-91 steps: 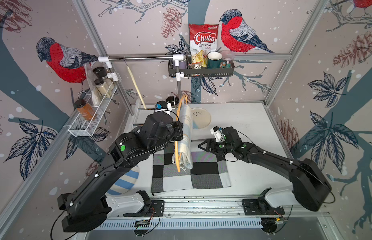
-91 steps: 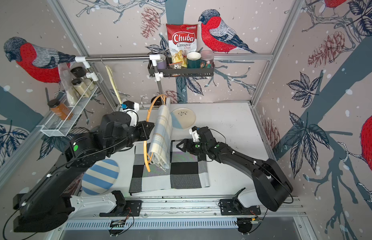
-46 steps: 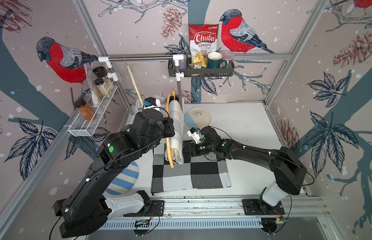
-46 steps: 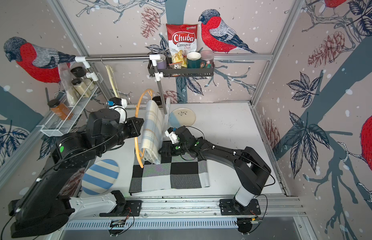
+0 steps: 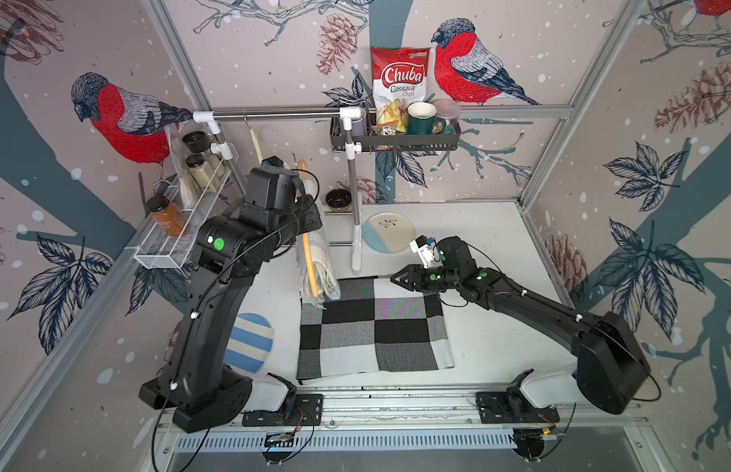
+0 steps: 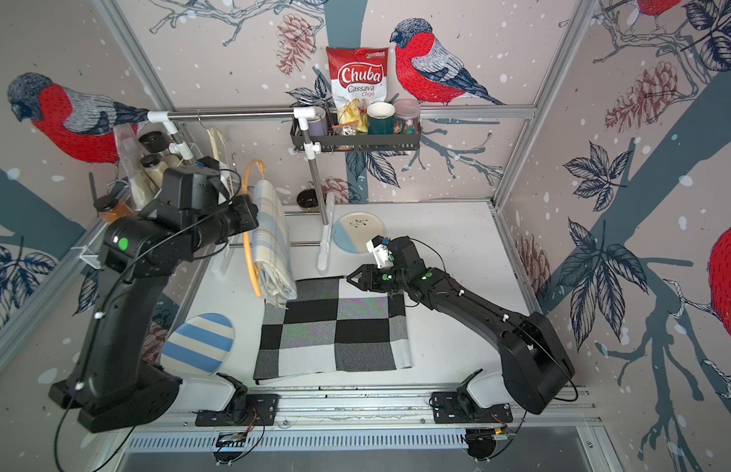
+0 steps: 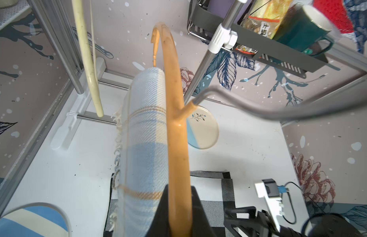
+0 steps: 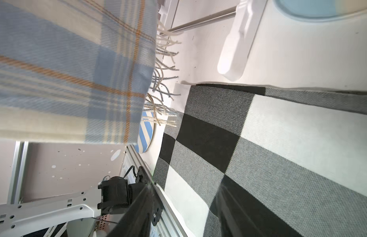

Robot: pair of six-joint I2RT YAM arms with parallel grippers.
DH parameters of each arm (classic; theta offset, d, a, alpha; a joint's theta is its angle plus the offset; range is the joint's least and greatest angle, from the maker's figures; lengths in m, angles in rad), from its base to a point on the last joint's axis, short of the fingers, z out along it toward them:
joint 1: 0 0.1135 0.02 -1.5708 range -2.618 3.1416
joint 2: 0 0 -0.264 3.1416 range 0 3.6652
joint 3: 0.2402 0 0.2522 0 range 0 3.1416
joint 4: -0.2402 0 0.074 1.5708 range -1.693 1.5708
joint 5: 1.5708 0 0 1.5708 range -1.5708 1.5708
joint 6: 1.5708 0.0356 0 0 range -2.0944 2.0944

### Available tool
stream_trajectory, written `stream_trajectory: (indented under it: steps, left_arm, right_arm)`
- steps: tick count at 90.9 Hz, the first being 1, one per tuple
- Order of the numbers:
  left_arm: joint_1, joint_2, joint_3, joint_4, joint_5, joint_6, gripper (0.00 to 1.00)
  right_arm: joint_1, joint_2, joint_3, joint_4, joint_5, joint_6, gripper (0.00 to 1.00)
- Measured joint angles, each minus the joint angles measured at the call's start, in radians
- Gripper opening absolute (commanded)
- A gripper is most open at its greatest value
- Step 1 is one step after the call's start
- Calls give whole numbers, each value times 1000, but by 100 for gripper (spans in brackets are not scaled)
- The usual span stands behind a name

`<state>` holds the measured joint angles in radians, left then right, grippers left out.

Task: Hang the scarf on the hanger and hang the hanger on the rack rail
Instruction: Place the hanger at the clothesline.

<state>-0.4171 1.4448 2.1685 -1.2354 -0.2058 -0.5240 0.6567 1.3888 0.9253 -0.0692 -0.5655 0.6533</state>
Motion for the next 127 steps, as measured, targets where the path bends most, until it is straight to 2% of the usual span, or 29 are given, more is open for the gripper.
stream_trajectory:
  steps: [23,49,82,103,127]
  left_arm:
    - [165,259,354,-68,175,86,0]
    - [347,445,504,-63,417,75,0]
    - [418,525,529,68,571,50,0]
    - [450,608,564,100,619,25,0]
    - [451,597,529,206,659,6,0]
  right_arm:
    - [-30,-75,-57,-59,-1,-35,51]
    - [-35,-124,-97,-127,-9,-56,50]
    - [-29,-177,-96,-200,-16,-78,50]
    - [-42,-167,-74,-231,-16,-108,49]
    - [-46,-107,-75,-252,-19,-132,47]
